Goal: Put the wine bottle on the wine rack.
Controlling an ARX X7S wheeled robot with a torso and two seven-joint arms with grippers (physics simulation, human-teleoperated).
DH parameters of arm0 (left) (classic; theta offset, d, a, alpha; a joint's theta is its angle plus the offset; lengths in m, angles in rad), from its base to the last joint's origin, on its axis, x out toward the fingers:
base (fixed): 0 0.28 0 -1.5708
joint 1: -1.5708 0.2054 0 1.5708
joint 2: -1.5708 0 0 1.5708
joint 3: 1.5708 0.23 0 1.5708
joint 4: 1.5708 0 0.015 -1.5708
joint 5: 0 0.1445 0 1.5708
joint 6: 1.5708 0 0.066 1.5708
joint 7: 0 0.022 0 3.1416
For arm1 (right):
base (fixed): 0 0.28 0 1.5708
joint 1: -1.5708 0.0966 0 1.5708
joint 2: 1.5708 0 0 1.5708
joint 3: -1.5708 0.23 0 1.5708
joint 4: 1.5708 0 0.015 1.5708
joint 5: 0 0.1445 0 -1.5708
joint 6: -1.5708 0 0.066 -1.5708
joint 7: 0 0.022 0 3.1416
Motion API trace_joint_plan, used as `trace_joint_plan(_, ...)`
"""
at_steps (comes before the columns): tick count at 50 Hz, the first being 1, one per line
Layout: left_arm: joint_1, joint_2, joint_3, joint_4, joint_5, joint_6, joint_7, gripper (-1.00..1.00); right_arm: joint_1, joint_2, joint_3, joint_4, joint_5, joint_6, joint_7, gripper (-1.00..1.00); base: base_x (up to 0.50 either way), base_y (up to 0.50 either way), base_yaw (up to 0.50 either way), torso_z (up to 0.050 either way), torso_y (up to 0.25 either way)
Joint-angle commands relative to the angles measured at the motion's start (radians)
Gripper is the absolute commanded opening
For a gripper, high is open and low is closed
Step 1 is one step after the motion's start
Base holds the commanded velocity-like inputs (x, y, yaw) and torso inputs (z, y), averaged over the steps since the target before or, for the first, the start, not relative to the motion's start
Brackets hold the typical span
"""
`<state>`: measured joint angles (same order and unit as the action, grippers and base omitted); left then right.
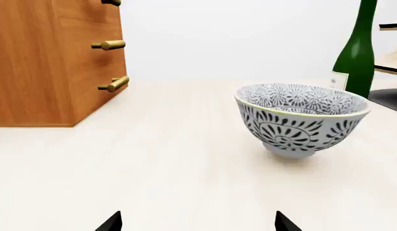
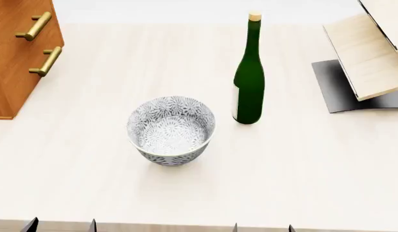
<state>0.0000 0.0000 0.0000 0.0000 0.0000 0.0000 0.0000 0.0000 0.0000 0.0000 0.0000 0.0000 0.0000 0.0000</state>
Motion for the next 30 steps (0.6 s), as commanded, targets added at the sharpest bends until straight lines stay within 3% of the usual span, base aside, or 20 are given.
trace_joint_plan(1, 0.0, -0.017, 0.02, 0.001, -0.017, -0.001, -0.02, 1.0, -0.001, 0.013, -0.017, -0.005, 0.013, 0.003, 0.017, 1.0, 0.0, 0.0, 0.0, 0.0, 0.0)
trace_joint_plan(21, 0.036, -0.065, 0.077, 0.103, -0.055, -0.018, -0.082, 1.0, -0.027, 0.066, -0.087, -0.069, 0.061, 0.001, 0.051, 1.0, 0.0, 0.0, 0.0, 0.0, 0.0)
trace_joint_plan(30, 0.088, -0.083, 0.101, 0.233, -0.046, -0.031, -0.105, 1.0, -0.089, 0.088, -0.1, -0.241, 0.079, 0.005, 0.061, 1.0, 0.0, 0.0, 0.0, 0.0, 0.0)
